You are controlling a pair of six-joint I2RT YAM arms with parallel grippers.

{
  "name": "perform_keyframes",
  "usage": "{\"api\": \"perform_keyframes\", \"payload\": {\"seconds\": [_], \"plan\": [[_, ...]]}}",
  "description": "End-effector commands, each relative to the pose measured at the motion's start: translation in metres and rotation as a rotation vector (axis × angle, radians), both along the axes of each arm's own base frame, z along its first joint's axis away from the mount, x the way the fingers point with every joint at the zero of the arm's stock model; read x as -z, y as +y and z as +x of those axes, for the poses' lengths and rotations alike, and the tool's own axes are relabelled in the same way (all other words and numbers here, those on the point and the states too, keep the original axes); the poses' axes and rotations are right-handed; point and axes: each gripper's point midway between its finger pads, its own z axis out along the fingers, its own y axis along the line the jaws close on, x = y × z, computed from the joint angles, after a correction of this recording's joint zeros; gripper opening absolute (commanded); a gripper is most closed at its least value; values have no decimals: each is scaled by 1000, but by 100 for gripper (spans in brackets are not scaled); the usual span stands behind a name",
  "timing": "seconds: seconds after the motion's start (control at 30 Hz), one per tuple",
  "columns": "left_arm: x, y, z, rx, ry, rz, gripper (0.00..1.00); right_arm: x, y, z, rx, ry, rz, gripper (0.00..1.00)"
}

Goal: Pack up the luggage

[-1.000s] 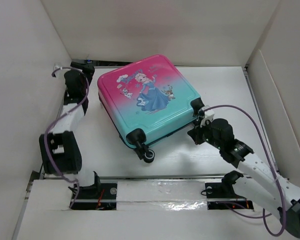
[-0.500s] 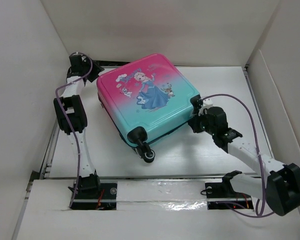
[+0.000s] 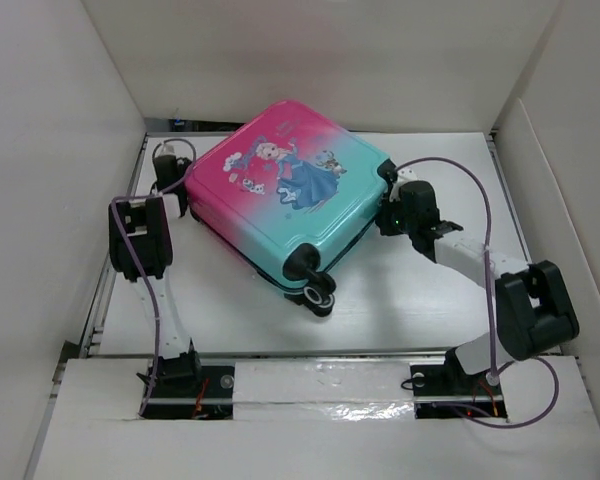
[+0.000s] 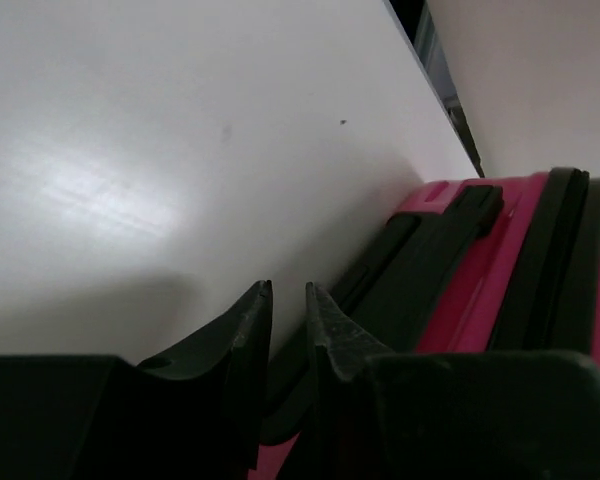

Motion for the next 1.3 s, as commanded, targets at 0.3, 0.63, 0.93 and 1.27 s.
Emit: {"api": "perform_keyframes", "payload": {"seconds": [0.3,0.63,0.93,1.27], "plan": [[-20,-43,-164,-74,-170,-103,13,-86,114,125,-319,-134,70,2],[-39,-61,-235,3,-208,19,13,-121,207,158,-529,-110,229,12],[-50,-57,-252,-2,-232,47,15,-195,153,179,-338,-232,298,80],[-58,-56,-249,-11,-249,40,15,-267,44,186,-157,-352,323,100]]}}
